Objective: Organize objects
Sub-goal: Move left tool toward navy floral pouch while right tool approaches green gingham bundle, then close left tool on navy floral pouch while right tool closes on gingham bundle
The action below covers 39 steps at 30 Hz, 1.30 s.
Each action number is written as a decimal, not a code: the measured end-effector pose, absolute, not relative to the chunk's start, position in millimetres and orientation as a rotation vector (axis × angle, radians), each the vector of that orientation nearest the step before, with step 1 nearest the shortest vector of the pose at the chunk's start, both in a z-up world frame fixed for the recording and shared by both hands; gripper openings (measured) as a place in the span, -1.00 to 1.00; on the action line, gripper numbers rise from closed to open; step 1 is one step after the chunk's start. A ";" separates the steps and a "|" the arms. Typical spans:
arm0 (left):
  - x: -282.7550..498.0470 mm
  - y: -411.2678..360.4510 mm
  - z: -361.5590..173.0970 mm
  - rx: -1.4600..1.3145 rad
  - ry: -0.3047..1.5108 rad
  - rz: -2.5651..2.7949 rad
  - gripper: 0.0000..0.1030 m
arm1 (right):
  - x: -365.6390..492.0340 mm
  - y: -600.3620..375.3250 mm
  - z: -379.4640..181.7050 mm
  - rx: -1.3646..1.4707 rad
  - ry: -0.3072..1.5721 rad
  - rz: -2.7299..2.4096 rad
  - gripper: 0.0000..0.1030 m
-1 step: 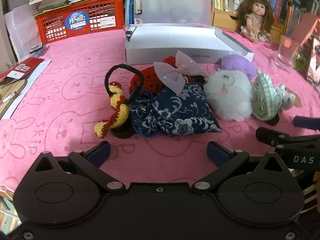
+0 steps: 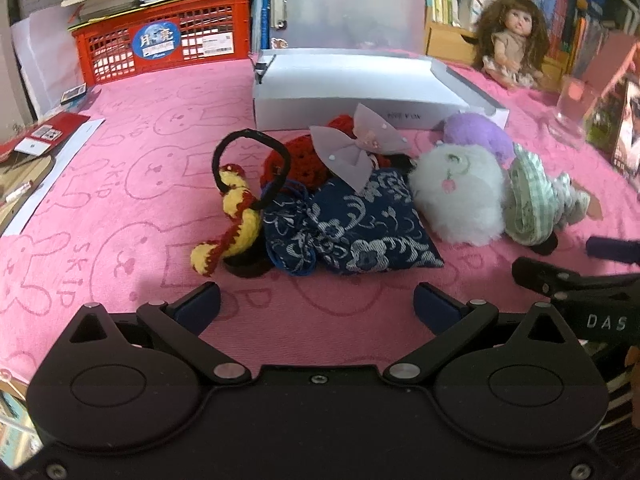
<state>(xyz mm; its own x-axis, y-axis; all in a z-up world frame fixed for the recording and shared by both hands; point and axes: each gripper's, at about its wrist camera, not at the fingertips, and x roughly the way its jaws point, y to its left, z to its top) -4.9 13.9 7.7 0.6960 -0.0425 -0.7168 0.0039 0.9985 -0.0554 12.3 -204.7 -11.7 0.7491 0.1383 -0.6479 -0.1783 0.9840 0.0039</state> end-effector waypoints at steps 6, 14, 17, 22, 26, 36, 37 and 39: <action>-8.7 23.3 12.4 -0.085 0.766 -0.014 0.79 | 11.6 -208.7 -7.5 -0.048 0.678 0.165 0.93; -15.3 19.8 25.3 -0.075 0.691 -0.074 0.53 | 9.2 -211.0 2.1 -0.022 0.631 0.184 0.80; -16.1 16.9 29.8 -0.080 0.670 -0.104 0.52 | 10.7 -210.7 7.0 -0.021 0.607 0.188 0.80; -11.2 11.7 30.9 -0.073 0.663 -0.116 0.53 | 17.9 -210.1 11.9 -0.031 0.582 0.180 0.81; -5.3 10.4 29.3 -0.080 0.662 -0.111 0.55 | 24.9 -210.5 11.6 -0.033 0.579 0.178 0.81; 8.9 5.8 21.8 -0.065 0.664 -0.099 0.67 | 37.8 -212.2 5.1 -0.025 0.590 0.175 0.84; 10.2 5.6 21.5 -0.064 0.662 -0.100 0.68 | 38.6 -212.3 4.3 -0.024 0.591 0.175 0.86; 12.1 4.9 20.2 -0.060 0.660 -0.103 0.70 | 40.2 -212.5 2.7 -0.025 0.595 0.174 0.88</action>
